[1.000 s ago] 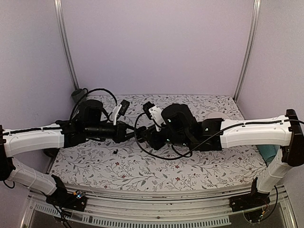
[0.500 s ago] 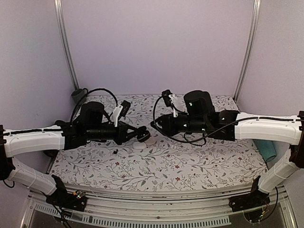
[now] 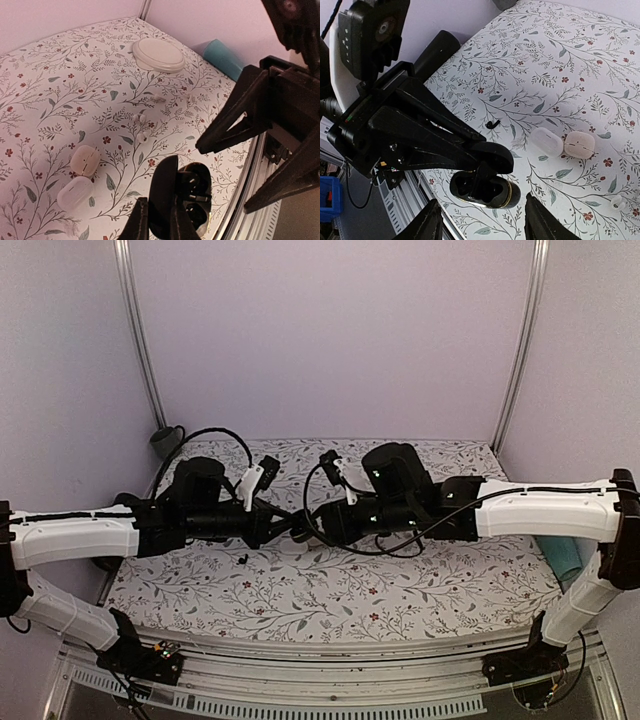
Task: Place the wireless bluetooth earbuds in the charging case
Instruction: Adjust the right earbud in the right side groove of the charging case.
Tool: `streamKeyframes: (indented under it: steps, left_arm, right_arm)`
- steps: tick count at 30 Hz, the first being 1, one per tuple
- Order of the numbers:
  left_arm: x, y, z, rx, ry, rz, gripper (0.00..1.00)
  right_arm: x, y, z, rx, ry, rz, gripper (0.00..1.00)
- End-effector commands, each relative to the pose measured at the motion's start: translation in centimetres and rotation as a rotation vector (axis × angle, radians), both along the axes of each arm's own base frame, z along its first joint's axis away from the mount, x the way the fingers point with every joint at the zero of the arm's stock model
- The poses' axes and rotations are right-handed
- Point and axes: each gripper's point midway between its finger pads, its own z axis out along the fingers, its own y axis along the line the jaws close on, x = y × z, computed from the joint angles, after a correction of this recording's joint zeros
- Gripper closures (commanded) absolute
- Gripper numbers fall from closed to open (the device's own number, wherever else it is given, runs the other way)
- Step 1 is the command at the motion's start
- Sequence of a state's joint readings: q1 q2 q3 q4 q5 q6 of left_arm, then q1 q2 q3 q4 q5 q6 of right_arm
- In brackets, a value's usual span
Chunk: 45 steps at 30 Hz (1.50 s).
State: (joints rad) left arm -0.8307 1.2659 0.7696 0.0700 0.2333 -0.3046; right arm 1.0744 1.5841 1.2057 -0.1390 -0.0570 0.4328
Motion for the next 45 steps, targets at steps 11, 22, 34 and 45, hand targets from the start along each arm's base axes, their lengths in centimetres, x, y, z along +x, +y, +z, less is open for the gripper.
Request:
streamKeyframes:
  steps: [11,22,34,45]
  left_arm:
    - [-0.1,-0.7,1.1,-0.013,-0.031,-0.017,1.00]
    - [-0.3,-0.6,1.3,-0.019,-0.033,-0.018,1.00]
    - [-0.5,-0.7,1.4,-0.023,-0.032,-0.025,1.00]
    - [-0.5,-0.7,1.5,-0.023,-0.036,-0.027,1.00]
  right_arm:
    - [0.7,0.6,-0.7,-0.010,0.040,-0.046,0.44]
    - [1.3,-0.1,-1.3,-0.036,0.052,-0.090,0.45]
    - [2.1,-1.1,-1.7,-0.047,0.070,-0.144,0.46]
    - [2.4,-1.4,-2.1,-0.058,0.078,-0.160,0.47]
